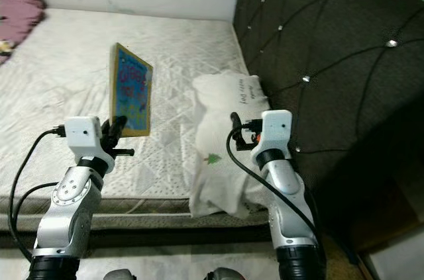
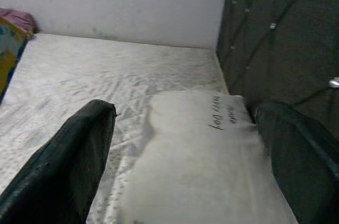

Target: Clean up the room

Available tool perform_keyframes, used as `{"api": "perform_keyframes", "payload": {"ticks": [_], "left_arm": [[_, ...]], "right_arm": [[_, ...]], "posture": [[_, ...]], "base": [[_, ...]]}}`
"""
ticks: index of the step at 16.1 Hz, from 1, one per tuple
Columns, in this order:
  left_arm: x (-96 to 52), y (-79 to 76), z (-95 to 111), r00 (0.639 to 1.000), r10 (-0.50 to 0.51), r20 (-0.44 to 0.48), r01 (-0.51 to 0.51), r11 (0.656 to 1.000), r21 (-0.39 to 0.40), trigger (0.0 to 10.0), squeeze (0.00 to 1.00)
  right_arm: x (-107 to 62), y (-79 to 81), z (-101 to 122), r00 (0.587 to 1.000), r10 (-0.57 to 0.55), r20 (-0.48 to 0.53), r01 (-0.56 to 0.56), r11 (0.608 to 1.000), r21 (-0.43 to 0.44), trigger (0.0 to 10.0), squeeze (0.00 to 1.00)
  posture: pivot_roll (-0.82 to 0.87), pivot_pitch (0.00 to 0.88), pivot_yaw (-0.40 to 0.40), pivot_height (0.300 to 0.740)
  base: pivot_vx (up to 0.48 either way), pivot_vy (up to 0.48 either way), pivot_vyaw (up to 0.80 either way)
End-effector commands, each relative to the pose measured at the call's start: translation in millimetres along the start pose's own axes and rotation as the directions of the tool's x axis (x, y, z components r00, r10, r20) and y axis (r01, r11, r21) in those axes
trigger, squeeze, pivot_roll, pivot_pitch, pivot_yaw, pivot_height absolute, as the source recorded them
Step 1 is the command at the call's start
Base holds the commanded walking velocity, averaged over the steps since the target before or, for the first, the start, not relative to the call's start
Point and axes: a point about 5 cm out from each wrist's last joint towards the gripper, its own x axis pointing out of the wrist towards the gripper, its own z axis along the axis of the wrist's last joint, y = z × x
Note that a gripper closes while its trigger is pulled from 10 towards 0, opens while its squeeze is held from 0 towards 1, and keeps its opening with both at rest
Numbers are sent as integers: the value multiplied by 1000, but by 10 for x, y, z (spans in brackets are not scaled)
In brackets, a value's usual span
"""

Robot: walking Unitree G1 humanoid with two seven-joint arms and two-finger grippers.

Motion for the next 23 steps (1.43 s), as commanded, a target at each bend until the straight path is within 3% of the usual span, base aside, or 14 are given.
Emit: {"api": "perform_keyframes", "payload": {"ticks": [1,3,4,5,10,16,23], "left_arm": [[13,-2,82,999,2,32,-2,1000,13,10000,0],[14,-13,71,1000,8,20,-8,1000,23,10000,0],[3,9,111,997,43,69,-46,998,51,10000,0],[12,3,88,999,20,39,-20,1000,9,10000,0],[20,-19,114,999,-18,49,18,1000,-4,10000,0],[-5,-8,47,1000,12,9,-12,999,-34,10000,0],[-1,21,71,998,50,30,-50,999,-9,10000,0]], "right_arm": [[31,-2,59,1000,6,15,-6,1000,-11,10000,0],[31,-2,59,1000,8,15,-7,1000,-10,10000,0],[28,-1,58,1000,8,14,-8,1000,-10,10000,0],[28,0,57,1000,8,13,-8,1000,-10,10000,0],[27,7,54,1000,11,10,-11,1000,-10,10000,0],[14,45,34,999,38,-1,-38,999,3,10000,0],[9,67,31,999,47,-1,-47,999,7,10000,0]], "posture": [[-6,0,-88,740],[-6,0,-88,740],[-7,0,-88,740],[-7,0,-88,740],[-10,0,-87,740],[-10,0,-89,740],[-9,0,-90,658]], "base": [[0,0,0],[0,0,0],[0,0,0],[0,0,0],[0,0,0],[0,0,0],[0,0,0]]}}
